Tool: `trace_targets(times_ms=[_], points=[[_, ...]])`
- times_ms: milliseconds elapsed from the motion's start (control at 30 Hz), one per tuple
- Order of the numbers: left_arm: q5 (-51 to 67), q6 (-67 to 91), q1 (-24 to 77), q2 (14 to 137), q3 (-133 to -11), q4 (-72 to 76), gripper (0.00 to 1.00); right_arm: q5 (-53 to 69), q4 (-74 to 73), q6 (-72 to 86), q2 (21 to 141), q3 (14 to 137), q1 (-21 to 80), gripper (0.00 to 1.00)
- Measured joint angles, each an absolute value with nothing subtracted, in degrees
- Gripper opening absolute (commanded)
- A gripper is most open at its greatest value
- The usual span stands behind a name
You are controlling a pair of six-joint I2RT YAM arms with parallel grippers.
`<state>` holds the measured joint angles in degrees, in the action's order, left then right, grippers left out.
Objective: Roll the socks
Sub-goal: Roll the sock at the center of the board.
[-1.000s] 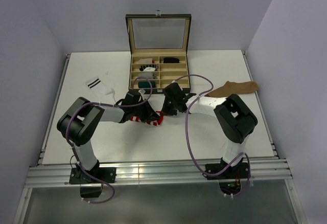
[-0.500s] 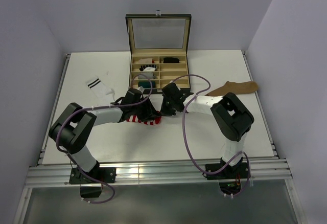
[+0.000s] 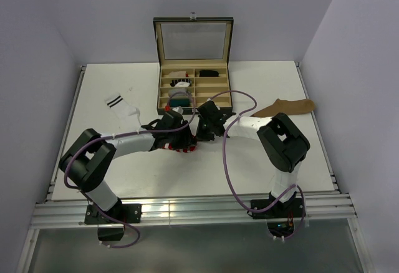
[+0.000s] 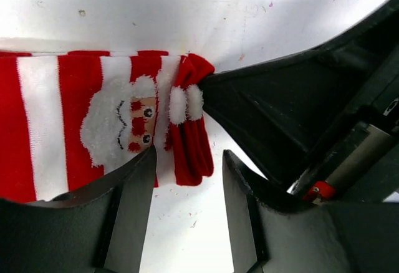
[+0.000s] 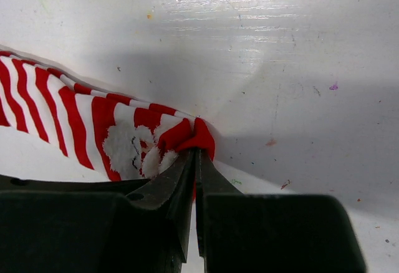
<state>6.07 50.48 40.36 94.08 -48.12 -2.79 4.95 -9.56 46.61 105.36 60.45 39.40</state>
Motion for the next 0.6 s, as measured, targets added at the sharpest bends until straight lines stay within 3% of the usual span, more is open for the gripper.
trace_targets(times_ms=[167, 500, 600], points=[[1.54, 48.47, 42.94, 94.15, -50.61, -5.67, 0.44, 4.97, -9.56, 46.61, 105.36, 60.45, 39.40, 0.10], [-4.05, 46.26, 45.78, 96.16, -53.78, -9.23, 0.40, 4.99, -9.56, 46.61, 105.36, 60.45, 39.40, 0.10], [-5.96, 46.09, 46.52, 97.19, -55.18, -10.68, 0.27, 5.02, -9.58, 46.61, 105.36, 60.45, 39.40, 0.10]])
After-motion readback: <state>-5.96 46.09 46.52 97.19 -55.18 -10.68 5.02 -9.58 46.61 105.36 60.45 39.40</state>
